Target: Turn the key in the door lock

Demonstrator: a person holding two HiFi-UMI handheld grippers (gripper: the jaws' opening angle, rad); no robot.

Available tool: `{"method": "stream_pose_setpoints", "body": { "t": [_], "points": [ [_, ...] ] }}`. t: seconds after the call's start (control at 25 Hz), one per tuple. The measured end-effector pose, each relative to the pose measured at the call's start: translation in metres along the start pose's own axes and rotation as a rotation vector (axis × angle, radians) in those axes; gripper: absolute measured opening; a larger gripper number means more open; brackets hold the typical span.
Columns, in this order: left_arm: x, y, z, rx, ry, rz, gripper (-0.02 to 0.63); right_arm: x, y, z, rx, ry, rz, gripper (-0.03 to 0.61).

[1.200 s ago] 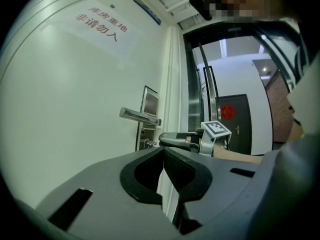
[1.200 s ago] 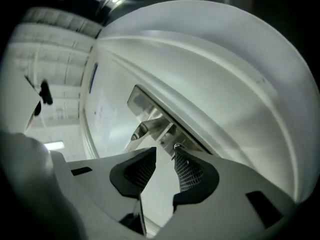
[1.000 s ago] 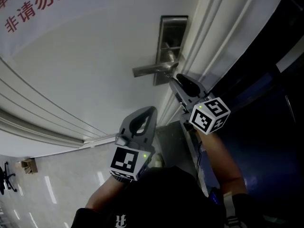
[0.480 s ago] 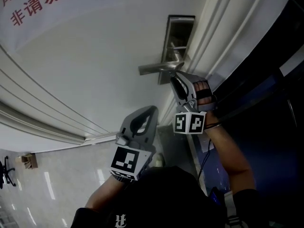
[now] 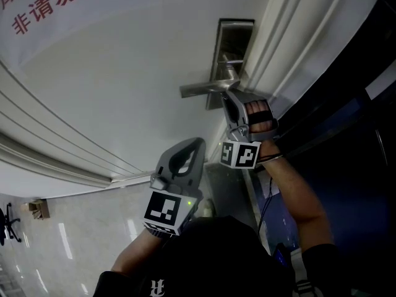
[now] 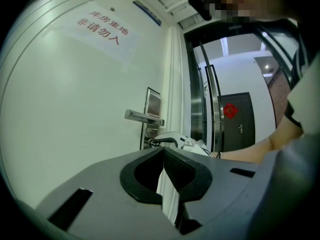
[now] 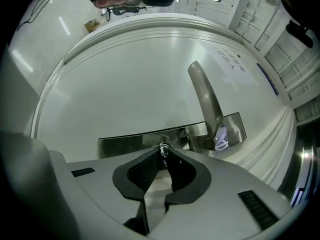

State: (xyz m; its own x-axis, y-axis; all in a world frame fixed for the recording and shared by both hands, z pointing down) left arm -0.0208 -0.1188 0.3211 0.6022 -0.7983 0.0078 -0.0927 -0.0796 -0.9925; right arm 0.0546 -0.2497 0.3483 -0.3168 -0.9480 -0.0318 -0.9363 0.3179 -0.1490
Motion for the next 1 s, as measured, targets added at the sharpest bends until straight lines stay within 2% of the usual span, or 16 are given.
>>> {"method": "stream_pose_setpoints", "body": {
  "t": [0.04,0.08,0.24,0.36,0.64,1.0],
  "points": [
    [0.000,0.000,0.000,0.000,0.000,-0.001,0.008,0.000,-0.001,0.002,0.034,-0.001,-0.004,0.036],
    [0.000,-0.001,0.000,0.000,-0.001,-0.004,0.008,0.000,-0.001,0.004,0.084,0.006,-0.007,0.024],
    [0.001,-0.002,0.001,-0.005,-0.002,-0.011,0.008,0.000,-0.002,0.007,0.335,0.044,-0.018,0.023],
    [0.003,-0.002,0.001,0.001,0.000,-0.007,0.008,0.001,-0.003,0.010,0.574,0.077,-0.027,0.023],
    [0.004,-0.002,0.001,0.005,0.001,-0.005,0.008,0.002,-0.011,0.012,1.204,0.154,-0.027,0.023],
    [0.003,-0.002,0.002,0.006,0.000,-0.006,0.008,0.002,-0.019,0.009,1.817,0.220,0.012,0.025]
  ]
}}
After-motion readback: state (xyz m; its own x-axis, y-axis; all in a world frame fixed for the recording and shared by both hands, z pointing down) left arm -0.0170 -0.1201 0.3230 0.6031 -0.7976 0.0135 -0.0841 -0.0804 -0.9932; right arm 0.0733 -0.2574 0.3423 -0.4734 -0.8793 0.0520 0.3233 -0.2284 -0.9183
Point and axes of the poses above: the fingertips, and each gripper's own axes: x forward along the fingers, z to its right, y out of its top, the point moved 2 cm from there along -x, backward along the fingers
